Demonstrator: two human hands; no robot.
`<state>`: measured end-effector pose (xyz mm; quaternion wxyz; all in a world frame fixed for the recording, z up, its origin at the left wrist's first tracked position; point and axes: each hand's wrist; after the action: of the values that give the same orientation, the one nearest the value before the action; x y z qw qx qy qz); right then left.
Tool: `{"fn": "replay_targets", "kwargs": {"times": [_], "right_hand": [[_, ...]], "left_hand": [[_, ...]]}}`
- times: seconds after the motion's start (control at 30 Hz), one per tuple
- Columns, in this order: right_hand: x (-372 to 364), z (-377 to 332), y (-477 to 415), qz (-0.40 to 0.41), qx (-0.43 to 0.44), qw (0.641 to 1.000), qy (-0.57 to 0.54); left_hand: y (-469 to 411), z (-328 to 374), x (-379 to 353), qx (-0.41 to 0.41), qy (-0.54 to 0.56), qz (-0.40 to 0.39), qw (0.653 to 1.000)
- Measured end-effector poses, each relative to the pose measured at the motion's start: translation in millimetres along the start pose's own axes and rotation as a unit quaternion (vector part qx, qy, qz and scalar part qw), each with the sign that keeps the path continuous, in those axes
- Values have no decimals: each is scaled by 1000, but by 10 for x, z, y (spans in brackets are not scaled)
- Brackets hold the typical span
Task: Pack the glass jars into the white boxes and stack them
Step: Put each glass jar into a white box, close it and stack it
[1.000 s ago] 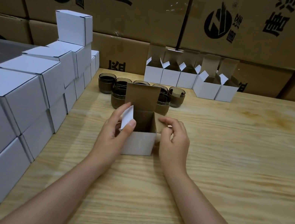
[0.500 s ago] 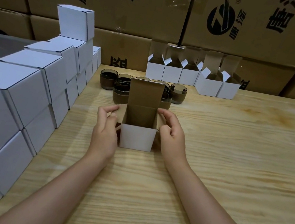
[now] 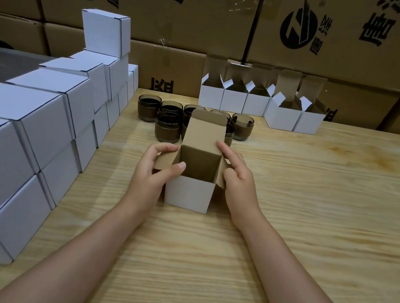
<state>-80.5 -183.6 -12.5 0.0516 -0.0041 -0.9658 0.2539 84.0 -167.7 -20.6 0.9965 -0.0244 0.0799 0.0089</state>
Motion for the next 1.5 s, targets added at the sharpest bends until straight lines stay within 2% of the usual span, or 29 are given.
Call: {"fn": "replay_targets", "kwargs": {"times": [0.2, 0.33, 0.4, 0.47, 0.53, 0.6, 0.67, 0.73, 0.8, 1.07, 1.23, 1.37, 1.5], "right_hand": [[45, -14, 6, -10, -18, 999, -31], [50, -3, -1, -36, -34, 996, -73], [71, 6, -27, -59, -48, 993, -94], [117, 4, -99, -46, -62, 992, -102], [174, 9, -275, 40, -69, 996, -45], [205, 50, -511, 110, -54, 989, 78], [166, 128, -710, 81, -44, 979, 181], [79, 232, -841, 7, -67, 960, 271], [-4, 301, -899, -28, -98, 939, 328], [-77, 386, -847, 2, -60, 908, 414], [4, 393, -654, 40, -12, 942, 332], [36, 390, -502, 63, -21, 972, 224], [112, 351, -468, 72, -43, 983, 162]], "left_hand": [[27, 9, 65, -11, -31, -64, 997], [3, 31, 120, 12, -4, -119, 993], [-5, 37, 134, 18, -4, -111, 994], [-10, 38, 134, 20, -9, -85, 996], [-21, 30, 134, 19, -13, -67, 997], [-27, 21, 137, 9, -15, -60, 998], [-27, 18, 139, -4, -21, -54, 998], [-31, 13, 136, -13, -27, -47, 998], [-41, 1, 138, -23, -33, -34, 999], [-82, -47, 160, -36, -21, -1, 999], [-89, -52, 163, -32, -22, -4, 999], [-91, -49, 164, -29, -30, -9, 999], [-95, -50, 176, -19, -36, -17, 999]]}}
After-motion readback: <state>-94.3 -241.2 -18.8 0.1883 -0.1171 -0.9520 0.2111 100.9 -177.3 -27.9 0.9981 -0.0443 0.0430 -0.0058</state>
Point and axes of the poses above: each hand's wrist, its own y-axis away from the middle knuckle, its own x-axis out of the back of the hand, z = x × y, and after that the axes turned 12 degrees about x, right-handed
